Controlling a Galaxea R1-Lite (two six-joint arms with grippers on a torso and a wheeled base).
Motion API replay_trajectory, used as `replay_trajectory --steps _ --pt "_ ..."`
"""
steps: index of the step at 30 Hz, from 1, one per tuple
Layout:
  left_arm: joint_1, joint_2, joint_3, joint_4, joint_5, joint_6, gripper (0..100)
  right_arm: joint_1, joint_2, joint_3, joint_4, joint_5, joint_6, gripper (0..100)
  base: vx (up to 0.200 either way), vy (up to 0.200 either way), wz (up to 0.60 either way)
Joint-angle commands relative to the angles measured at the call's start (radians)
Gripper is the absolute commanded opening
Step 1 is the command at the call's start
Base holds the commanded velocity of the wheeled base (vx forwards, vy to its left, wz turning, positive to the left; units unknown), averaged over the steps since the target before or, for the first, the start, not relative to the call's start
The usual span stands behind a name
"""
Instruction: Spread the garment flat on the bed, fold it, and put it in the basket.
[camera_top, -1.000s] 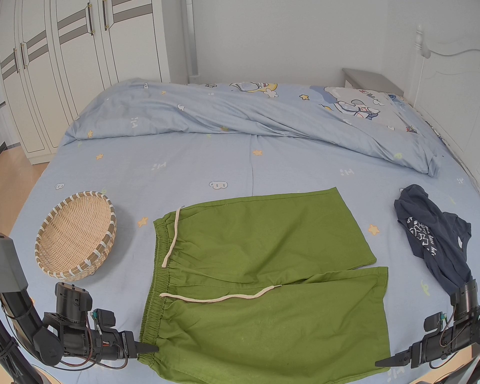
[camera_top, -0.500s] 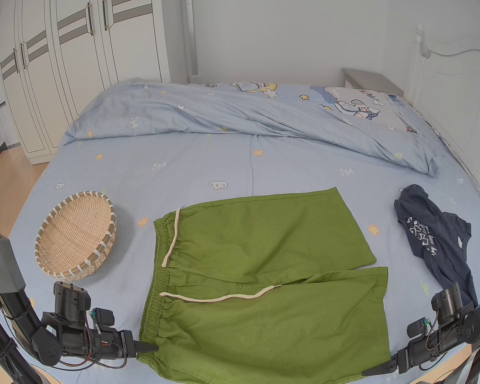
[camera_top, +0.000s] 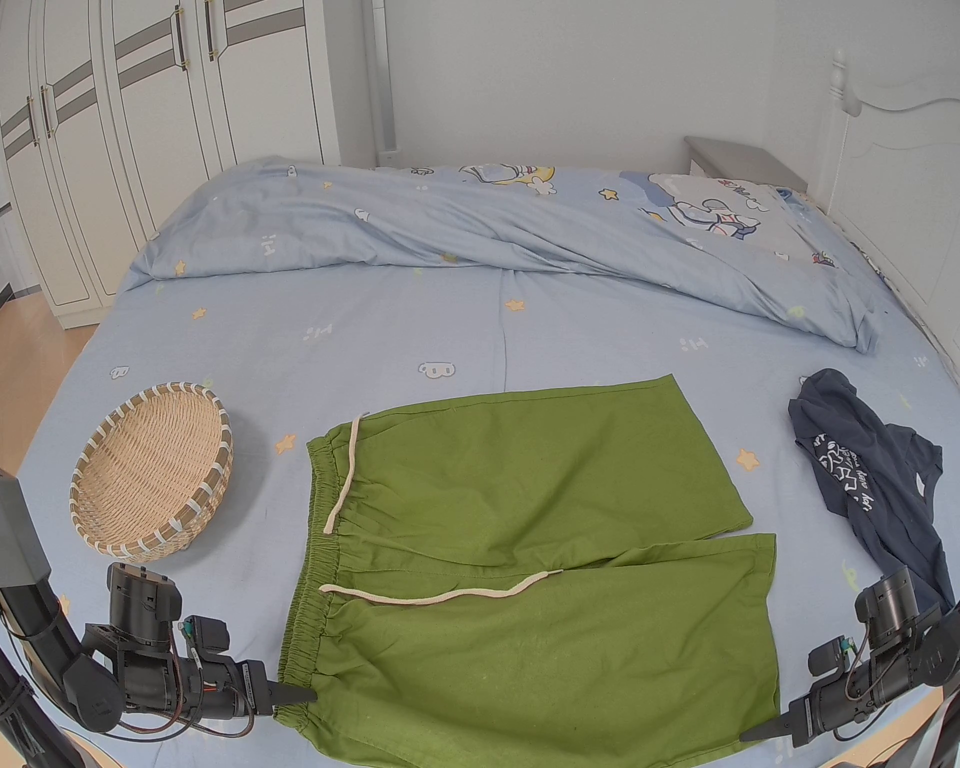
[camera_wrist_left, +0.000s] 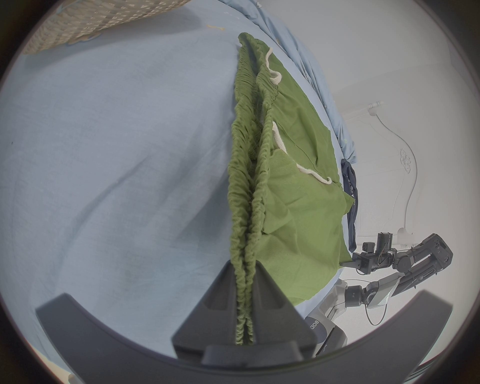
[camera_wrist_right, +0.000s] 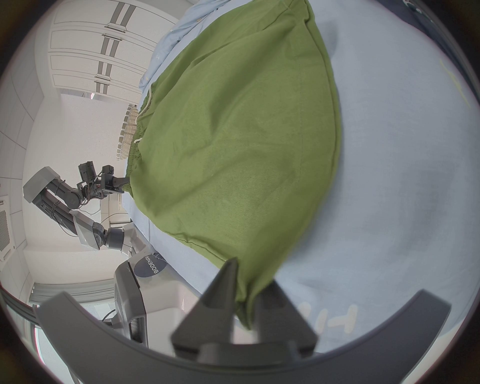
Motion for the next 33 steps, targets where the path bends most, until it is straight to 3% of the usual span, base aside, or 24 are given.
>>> replay_trajectory --steps 1,7,11,14,17,18,20,23,24,25,26,28,30,33 --pt "0.0 -0.001 0.018 0.001 0.0 0.001 0 -0.004 -0.025 0.016 0.008 -0.003 0.001 0 0.0 0.0 0.0" --pt "0.005 -0.002 0.018 0.007 0.001 -0.007 0 -0.005 -0.093 0.016 0.037 -0.006 0.001 0 0.0 0.0 0.0" --pt "0.006 -0.031 0.018 0.013 0.0 -0.065 0 -0.005 -0.18 0.015 0.06 -0.004 0.014 0 0.0 0.0 0.0" --pt "-0.005 -0.082 0.016 0.028 -0.007 -0.116 0 -0.004 -0.245 0.002 0.068 -0.004 0.056 0 0.0 0.0 0.0" --pt "-0.015 -0.163 0.004 0.048 -0.008 -0.177 0 0.006 -0.361 -0.077 0.116 -0.004 0.177 0 0.0 0.0 0.0" --pt "-0.015 -0.163 0.004 0.048 -0.008 -0.177 0 0.006 -0.361 -0.077 0.116 -0.004 0.177 0 0.0 0.0 0.0" --pt "-0.018 -0.214 -0.047 0.119 -0.008 -0.208 0 0.007 -0.401 -0.2 0.246 -0.004 0.2 0 0.0 0.0 0.0" --pt "-0.017 -0.218 -0.056 0.131 -0.008 -0.211 0 0.007 -0.403 -0.212 0.26 -0.004 0.2 0 0.0 0.0 0.0" --pt "-0.005 -0.3 -0.205 0.35 -0.007 -0.235 0 0.003 -0.407 -0.341 0.358 0.002 0.2 0 0.0 0.0 0.0" --pt "0.0 -0.338 -0.269 0.461 -0.007 -0.24 0 0.001 -0.407 -0.38 0.37 0.004 0.202 0 0.0 0.0 0.0" --pt "0.002 -0.347 -0.288 0.489 -0.007 -0.24 0 0.001 -0.407 -0.389 0.373 0.004 0.202 0 0.0 0.0 0.0" --pt "0.021 -0.407 -0.449 0.726 -0.007 -0.237 0 0.0 -0.398 -0.473 0.401 0.004 0.203 0 0.0 0.0 0.0" --pt "0.037 -0.416 -0.576 0.87 -0.008 -0.232 0 -0.002 -0.384 -0.551 0.433 0.002 0.205 0 0.0 0.0 0.0" --pt "0.041 -0.415 -0.685 0.938 -0.01 -0.232 0 -0.004 -0.345 -0.633 0.459 0.0 0.208 0 0.0 0.0 0.0"
